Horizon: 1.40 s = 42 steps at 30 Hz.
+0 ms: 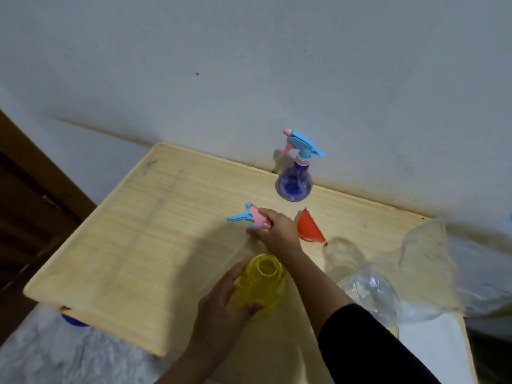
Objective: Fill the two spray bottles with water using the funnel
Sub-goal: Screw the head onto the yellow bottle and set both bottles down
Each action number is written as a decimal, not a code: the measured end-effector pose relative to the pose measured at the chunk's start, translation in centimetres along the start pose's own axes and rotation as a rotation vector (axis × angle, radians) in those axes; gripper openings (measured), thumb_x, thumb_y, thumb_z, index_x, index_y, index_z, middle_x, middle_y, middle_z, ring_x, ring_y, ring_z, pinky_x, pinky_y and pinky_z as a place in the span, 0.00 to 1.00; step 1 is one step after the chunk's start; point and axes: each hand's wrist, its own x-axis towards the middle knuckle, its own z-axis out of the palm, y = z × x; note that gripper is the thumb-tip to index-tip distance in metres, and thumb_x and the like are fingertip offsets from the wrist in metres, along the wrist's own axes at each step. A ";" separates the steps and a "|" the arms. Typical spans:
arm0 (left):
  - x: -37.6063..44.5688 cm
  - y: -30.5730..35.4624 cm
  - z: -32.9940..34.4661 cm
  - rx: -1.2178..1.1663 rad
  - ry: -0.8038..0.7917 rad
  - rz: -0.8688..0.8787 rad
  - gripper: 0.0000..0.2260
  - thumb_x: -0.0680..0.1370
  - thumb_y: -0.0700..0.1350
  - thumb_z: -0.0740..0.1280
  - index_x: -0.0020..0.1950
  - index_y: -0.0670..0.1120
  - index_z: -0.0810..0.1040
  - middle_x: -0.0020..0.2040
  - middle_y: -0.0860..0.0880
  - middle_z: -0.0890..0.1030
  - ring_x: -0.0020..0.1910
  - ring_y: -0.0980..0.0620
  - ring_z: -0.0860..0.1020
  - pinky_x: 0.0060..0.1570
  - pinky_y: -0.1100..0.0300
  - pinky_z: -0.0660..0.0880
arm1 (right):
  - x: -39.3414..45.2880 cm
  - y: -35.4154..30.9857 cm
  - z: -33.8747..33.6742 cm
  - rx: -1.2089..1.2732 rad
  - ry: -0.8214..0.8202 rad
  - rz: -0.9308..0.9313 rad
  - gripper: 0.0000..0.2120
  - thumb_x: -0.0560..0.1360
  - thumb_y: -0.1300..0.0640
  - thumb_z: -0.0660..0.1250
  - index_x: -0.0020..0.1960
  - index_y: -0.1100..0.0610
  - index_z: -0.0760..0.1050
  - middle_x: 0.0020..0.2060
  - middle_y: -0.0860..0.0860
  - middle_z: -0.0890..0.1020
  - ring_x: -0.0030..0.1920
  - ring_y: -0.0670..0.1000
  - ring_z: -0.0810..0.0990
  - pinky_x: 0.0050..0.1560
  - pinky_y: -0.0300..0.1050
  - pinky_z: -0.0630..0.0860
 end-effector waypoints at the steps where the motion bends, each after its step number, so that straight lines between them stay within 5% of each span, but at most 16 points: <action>1: 0.0 -0.1 0.0 0.004 0.002 0.004 0.31 0.60 0.65 0.71 0.60 0.77 0.64 0.61 0.70 0.73 0.64 0.60 0.73 0.64 0.52 0.72 | 0.0 -0.2 -0.1 0.024 0.020 -0.010 0.29 0.71 0.49 0.73 0.69 0.52 0.69 0.63 0.52 0.76 0.60 0.51 0.75 0.59 0.42 0.72; 6: 0.0 0.0 -0.2 0.015 -0.015 0.035 0.31 0.63 0.62 0.70 0.66 0.68 0.67 0.63 0.66 0.75 0.63 0.63 0.73 0.63 0.53 0.73 | -1.0 -2.7 -1.7 0.278 0.183 -0.053 0.27 0.70 0.54 0.74 0.67 0.54 0.72 0.62 0.52 0.74 0.55 0.47 0.76 0.62 0.45 0.74; 12: -0.1 0.3 -0.4 0.021 -0.030 0.031 0.31 0.61 0.62 0.69 0.62 0.75 0.64 0.57 0.76 0.72 0.57 0.73 0.72 0.57 0.66 0.72 | -4.3 -8.1 -6.7 0.475 0.463 -0.241 0.27 0.67 0.63 0.76 0.65 0.60 0.74 0.60 0.51 0.74 0.54 0.42 0.78 0.49 0.22 0.71; 14: -0.1 0.6 -0.4 0.022 -0.016 0.020 0.31 0.60 0.64 0.68 0.60 0.78 0.62 0.54 0.76 0.73 0.52 0.74 0.73 0.52 0.70 0.73 | -6.1 -9.5 -8.7 0.489 0.538 -0.301 0.26 0.67 0.63 0.76 0.64 0.58 0.75 0.60 0.51 0.73 0.48 0.36 0.78 0.51 0.26 0.74; 17: -0.3 0.7 -0.4 0.007 -0.023 0.016 0.30 0.59 0.65 0.68 0.59 0.79 0.62 0.55 0.72 0.74 0.49 0.74 0.75 0.50 0.71 0.73 | -9.2 -10.5 -11.3 0.408 0.623 -0.389 0.26 0.67 0.62 0.76 0.64 0.56 0.76 0.59 0.50 0.73 0.52 0.43 0.79 0.54 0.35 0.77; 19: -0.3 0.7 -0.4 -0.007 -0.039 0.025 0.32 0.60 0.66 0.69 0.63 0.72 0.66 0.59 0.68 0.75 0.55 0.66 0.77 0.54 0.65 0.73 | -11.2 -10.7 -12.5 0.325 0.670 -0.463 0.27 0.67 0.61 0.76 0.64 0.56 0.75 0.59 0.50 0.73 0.55 0.49 0.79 0.55 0.38 0.78; 21: -0.3 0.8 -0.5 -0.015 -0.054 0.040 0.34 0.60 0.66 0.69 0.66 0.66 0.68 0.61 0.65 0.75 0.58 0.62 0.76 0.53 0.69 0.71 | -13.0 -10.6 -13.3 0.242 0.713 -0.541 0.27 0.67 0.59 0.76 0.65 0.56 0.75 0.59 0.50 0.73 0.57 0.51 0.78 0.55 0.38 0.78; 23: -0.3 0.7 -0.5 -0.068 -0.058 0.041 0.32 0.61 0.65 0.69 0.64 0.67 0.68 0.60 0.64 0.75 0.59 0.63 0.75 0.54 0.72 0.70 | -14.5 -10.5 -13.8 0.164 0.754 -0.604 0.26 0.68 0.58 0.75 0.65 0.57 0.74 0.59 0.50 0.72 0.57 0.44 0.77 0.55 0.37 0.77; 26: -0.1 0.3 -0.2 -0.120 -0.047 0.019 0.30 0.60 0.61 0.70 0.61 0.74 0.67 0.59 0.63 0.77 0.60 0.62 0.75 0.61 0.61 0.72 | -15.8 -10.6 -13.8 0.051 0.807 -0.672 0.26 0.69 0.57 0.74 0.66 0.56 0.73 0.59 0.50 0.71 0.56 0.36 0.74 0.56 0.41 0.78; 35: -0.1 -0.5 0.2 -0.156 -0.044 0.045 0.30 0.64 0.58 0.72 0.63 0.72 0.66 0.60 0.66 0.76 0.61 0.67 0.73 0.60 0.67 0.69 | -16.6 -10.9 -13.0 -0.155 0.852 -0.770 0.27 0.68 0.63 0.74 0.66 0.57 0.72 0.59 0.50 0.70 0.50 0.33 0.75 0.57 0.36 0.75; 42: -0.1 -0.5 0.3 -0.165 -0.033 0.066 0.29 0.67 0.50 0.75 0.63 0.68 0.68 0.60 0.65 0.76 0.59 0.69 0.73 0.55 0.78 0.66 | -16.8 -7.9 -7.8 -0.070 0.678 -0.763 0.29 0.66 0.66 0.75 0.65 0.58 0.72 0.58 0.47 0.71 0.57 0.55 0.76 0.54 0.53 0.78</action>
